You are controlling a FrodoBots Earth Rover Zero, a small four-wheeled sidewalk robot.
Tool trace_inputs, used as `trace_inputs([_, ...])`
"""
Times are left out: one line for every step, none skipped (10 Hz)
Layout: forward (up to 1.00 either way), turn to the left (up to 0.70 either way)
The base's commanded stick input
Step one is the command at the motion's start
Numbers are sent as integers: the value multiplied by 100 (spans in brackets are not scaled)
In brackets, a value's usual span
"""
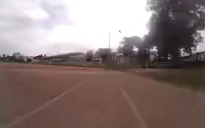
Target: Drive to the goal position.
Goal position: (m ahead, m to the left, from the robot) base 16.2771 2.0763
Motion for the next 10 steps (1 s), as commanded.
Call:
trace_inputs([85,0])
trace_inputs([85,0])
trace_inputs([85,0])
trace_inputs([85,0])
trace_inputs([85,0])
trace_inputs([85,0])
trace_inputs([85,0])
trace_inputs([85,0])
trace_inputs([85,0])
trace_inputs([85,0])
